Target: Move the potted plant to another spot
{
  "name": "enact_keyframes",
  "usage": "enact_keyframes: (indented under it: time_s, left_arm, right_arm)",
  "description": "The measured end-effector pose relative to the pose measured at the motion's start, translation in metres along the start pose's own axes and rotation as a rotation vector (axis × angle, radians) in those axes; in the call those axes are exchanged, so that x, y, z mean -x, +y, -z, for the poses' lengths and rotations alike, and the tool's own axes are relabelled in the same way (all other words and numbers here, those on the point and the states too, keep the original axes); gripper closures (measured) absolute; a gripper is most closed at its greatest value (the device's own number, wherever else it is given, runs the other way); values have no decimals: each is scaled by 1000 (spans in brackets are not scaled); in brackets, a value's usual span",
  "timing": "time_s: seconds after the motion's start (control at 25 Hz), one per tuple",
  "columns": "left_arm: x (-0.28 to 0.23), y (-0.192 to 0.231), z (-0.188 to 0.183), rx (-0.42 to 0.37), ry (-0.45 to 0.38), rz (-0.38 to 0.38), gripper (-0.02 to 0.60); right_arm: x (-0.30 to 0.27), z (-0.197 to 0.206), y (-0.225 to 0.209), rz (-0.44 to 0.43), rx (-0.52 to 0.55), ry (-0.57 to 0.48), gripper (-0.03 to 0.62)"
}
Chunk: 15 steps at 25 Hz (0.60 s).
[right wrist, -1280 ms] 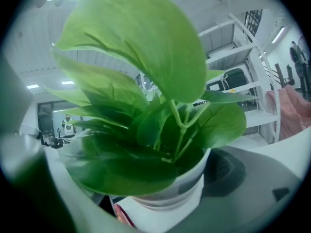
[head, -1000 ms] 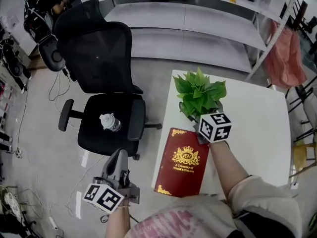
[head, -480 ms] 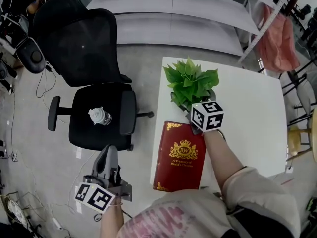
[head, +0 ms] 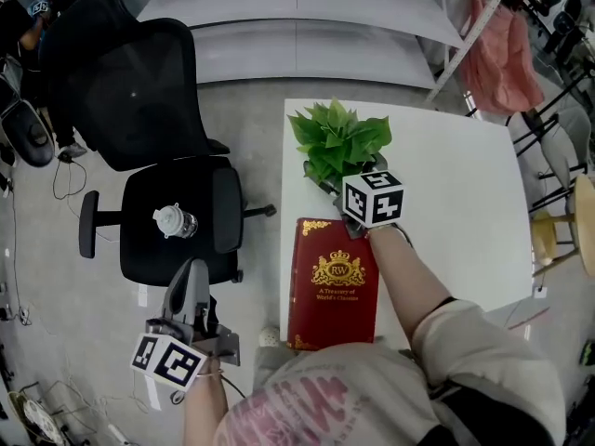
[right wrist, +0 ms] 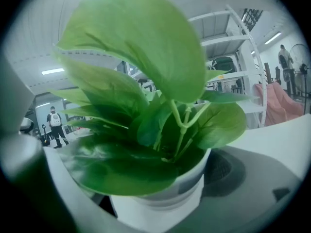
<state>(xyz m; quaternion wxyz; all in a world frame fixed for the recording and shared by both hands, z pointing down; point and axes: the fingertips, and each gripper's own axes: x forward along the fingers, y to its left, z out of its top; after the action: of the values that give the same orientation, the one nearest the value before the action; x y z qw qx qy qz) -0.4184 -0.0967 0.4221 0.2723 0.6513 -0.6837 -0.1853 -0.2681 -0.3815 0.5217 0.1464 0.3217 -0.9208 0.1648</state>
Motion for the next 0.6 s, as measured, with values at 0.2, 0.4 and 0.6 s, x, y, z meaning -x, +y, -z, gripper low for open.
enact_keyframes:
  time_s: [0.2,0.4,0.6]
  left_arm:
    - [-15,11,-9,25,7,88,578]
    - [-34,28,-32,2,57,160,578]
    - [-39,42,-55,-40,97,211,578]
  right_arm:
    - [-8,3,-7,32,46,33,26]
    - [-14,10,-12,102,39,101,26]
    - [-11,16,-21,194,33,149,26]
